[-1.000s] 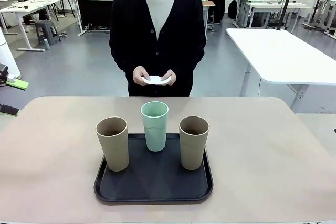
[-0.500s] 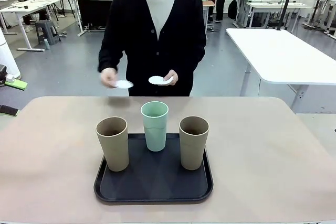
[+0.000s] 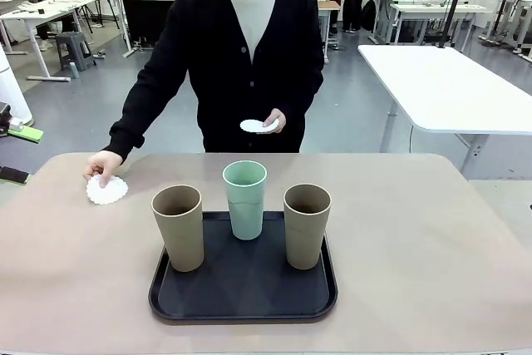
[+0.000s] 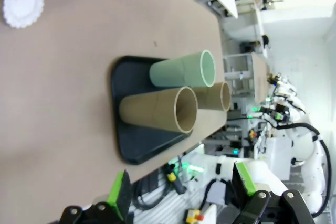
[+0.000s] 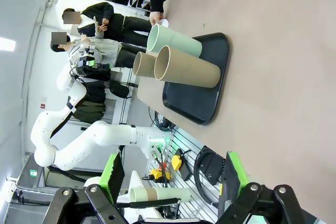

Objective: Place coasters on the table and set cups on them.
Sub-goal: Pick up one Reusable plastic cup and place it on a coaster set by the human.

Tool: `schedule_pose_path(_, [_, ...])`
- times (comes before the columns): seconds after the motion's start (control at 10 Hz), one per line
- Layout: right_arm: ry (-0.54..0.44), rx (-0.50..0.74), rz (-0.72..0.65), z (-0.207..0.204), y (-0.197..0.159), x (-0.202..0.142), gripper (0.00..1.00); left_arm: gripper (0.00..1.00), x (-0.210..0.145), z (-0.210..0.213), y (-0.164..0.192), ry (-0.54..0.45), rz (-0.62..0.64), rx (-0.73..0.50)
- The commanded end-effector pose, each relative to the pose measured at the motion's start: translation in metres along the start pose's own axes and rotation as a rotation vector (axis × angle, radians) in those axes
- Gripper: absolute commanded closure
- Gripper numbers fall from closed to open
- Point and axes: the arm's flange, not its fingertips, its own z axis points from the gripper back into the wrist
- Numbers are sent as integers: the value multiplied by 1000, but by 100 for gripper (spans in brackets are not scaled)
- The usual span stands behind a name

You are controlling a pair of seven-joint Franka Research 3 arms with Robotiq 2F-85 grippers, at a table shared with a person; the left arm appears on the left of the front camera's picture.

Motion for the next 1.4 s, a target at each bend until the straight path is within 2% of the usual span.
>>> schedule_pose_path(0.0, [-5, 1, 2, 0, -1, 2, 0, 0, 0, 2, 4, -5, -15, -9])
schedule_pose_path(0.8, [-5, 1, 2, 0, -1, 2, 0, 0, 0, 0, 0, 0, 0, 0])
schedule_pose_path(0.9, [-5, 1, 2, 0, -1, 2, 0, 0, 1, 2, -5, 193, -460, 168])
schedule_pose_path(1.0, [-5, 1, 2, 0, -1, 2, 0, 0, 6, -1, -17, 234, -635, 251])
schedule_pose_path(1.2, [-5, 1, 2, 0, -1, 2, 0, 0, 15, -28, -53, 335, -842, 477])
schedule_pose_path(1.3, [-5, 1, 2, 0, -1, 2, 0, 0, 14, -59, -72, 381, -933, 630])
